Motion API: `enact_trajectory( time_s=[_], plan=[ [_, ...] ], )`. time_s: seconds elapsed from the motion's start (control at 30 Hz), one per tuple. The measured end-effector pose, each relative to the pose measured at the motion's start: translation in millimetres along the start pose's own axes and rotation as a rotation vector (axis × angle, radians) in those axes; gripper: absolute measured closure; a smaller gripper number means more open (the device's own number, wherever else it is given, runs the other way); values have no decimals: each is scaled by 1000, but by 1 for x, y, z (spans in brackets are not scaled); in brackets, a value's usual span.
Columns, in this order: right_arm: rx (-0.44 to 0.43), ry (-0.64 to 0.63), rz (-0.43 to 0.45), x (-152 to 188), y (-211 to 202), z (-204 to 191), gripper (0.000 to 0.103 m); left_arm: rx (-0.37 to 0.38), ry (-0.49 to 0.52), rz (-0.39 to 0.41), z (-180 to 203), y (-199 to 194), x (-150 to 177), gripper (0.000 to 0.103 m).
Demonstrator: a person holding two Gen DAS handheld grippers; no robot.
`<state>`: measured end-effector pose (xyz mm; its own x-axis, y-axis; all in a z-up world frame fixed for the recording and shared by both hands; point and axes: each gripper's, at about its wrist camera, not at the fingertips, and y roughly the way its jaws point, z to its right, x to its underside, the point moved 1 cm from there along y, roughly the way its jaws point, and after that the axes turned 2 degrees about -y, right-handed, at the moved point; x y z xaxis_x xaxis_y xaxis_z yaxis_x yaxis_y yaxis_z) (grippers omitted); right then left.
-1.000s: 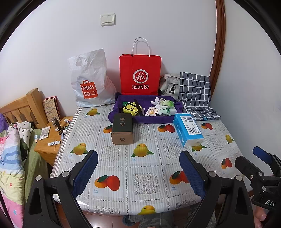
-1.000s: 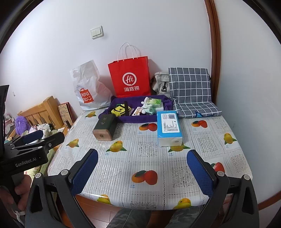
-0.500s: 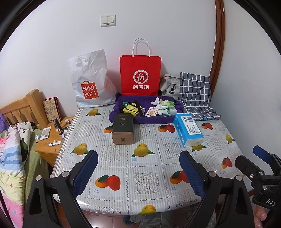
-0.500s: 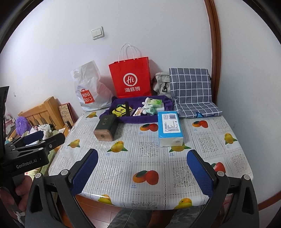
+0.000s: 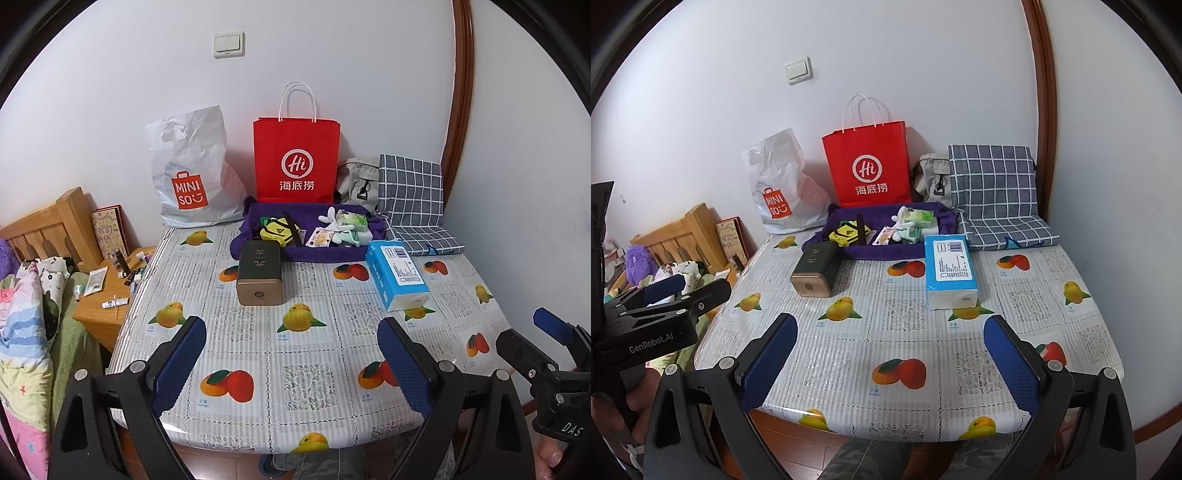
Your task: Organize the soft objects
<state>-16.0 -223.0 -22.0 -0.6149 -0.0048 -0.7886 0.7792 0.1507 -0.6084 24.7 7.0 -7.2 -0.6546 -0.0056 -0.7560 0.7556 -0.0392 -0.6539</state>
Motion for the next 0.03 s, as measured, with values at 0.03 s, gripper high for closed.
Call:
enact_trajectory(
  time_s=[0.03],
  plan=[
    [-3, 0, 0, 0, 0, 0, 3, 0, 2, 2, 0, 0, -1, 9]
  ],
)
